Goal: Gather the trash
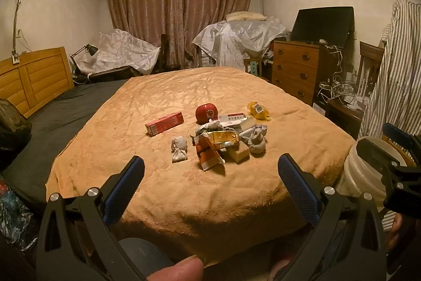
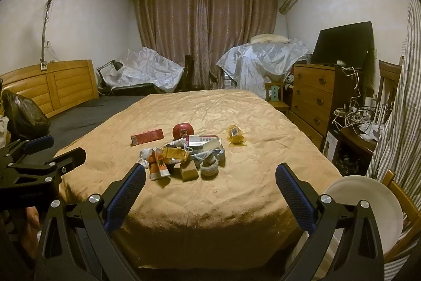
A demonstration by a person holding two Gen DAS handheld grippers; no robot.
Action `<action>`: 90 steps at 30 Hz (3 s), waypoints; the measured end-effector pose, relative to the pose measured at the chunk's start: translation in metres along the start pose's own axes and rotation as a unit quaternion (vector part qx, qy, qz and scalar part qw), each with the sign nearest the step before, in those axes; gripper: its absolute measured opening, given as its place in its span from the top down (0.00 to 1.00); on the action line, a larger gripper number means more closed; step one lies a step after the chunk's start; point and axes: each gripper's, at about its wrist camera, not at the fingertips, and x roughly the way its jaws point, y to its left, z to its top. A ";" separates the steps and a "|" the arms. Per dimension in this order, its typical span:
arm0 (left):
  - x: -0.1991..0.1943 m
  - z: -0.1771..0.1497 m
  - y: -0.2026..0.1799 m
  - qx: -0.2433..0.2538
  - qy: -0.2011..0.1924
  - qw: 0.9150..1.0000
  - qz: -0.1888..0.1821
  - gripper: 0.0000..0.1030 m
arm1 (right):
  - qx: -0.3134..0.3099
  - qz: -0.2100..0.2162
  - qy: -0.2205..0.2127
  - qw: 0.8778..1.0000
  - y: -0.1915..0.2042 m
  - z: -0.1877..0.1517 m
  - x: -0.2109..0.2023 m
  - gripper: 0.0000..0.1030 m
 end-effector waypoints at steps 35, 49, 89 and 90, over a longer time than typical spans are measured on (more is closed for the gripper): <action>0.176 -0.057 0.084 -0.051 0.185 0.981 0.007 0.05 | -0.021 0.051 0.115 0.992 0.005 -0.034 0.117 0.04; 0.275 -0.027 0.049 -0.120 0.192 0.969 -0.095 0.05 | -0.005 0.055 0.180 0.982 -0.006 -0.062 0.204 0.04; 0.234 -0.020 0.061 -0.057 0.142 0.988 -0.034 0.56 | -0.002 0.086 0.153 0.984 0.003 -0.020 0.326 0.63; 0.223 -0.016 0.058 -0.050 0.129 0.990 -0.029 0.56 | -0.005 0.083 0.143 0.986 0.005 -0.017 0.315 0.63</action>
